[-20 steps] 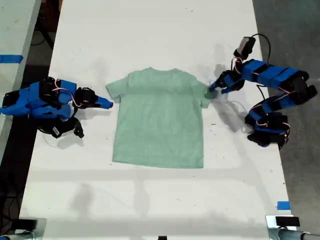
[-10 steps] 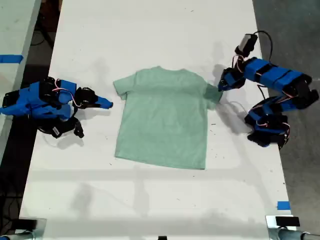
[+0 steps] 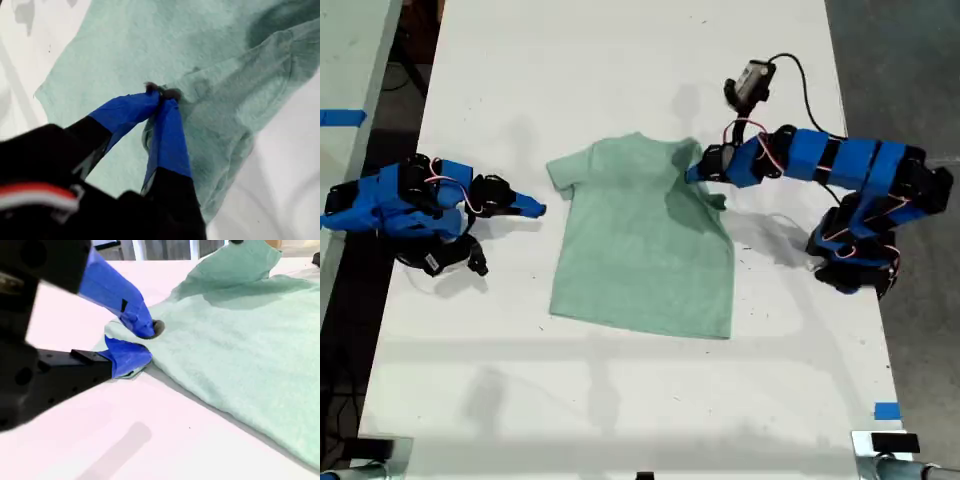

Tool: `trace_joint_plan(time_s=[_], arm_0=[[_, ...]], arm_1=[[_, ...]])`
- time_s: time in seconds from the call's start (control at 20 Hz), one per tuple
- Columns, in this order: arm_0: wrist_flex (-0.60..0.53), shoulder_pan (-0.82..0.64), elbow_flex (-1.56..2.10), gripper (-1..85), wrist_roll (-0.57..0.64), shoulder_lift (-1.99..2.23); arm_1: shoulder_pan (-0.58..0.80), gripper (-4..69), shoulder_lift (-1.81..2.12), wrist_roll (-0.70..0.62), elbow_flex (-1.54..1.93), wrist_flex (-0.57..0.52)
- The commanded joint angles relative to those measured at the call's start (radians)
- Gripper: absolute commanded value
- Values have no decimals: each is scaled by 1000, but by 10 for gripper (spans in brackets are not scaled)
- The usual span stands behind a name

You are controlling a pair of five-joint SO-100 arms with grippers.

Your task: Fold t shirt

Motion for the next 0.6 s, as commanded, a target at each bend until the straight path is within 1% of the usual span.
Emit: trace_joint_plan(time_s=[0.0, 0.1, 0.15, 0.2, 0.25, 0.35, 0.4, 0.45, 0.5, 0.55], arm_0=[[2, -9, -6, 45, 9, 9], [2, -9, -6, 45, 9, 9], [2, -9, -6, 45, 9, 9], [2, -9, -6, 45, 9, 9], [2, -8, -6, 45, 9, 9], [2, -9, -6, 45, 9, 9], [2, -9, -6, 45, 9, 9], [2, -9, -6, 45, 9, 9], [2, -9, -6, 45, 9, 9], [2, -9, -6, 45, 9, 9]], arm_1=[[-81, 10, -101, 20, -126, -110], [-114, 10, -195, 23, -192, -126], [-123, 25, -224, 21, -233, -103], [-126, 105, -236, 23, -282, -44], [-124, 216, -236, 21, -339, 40], [-97, 289, -199, 26, -443, 239], [-80, 306, -153, 26, -463, 316], [-63, 303, -89, 29, -466, 390], [-40, 232, -12, 38, -453, 465], [-15, 32, 84, 55, -408, 528]])
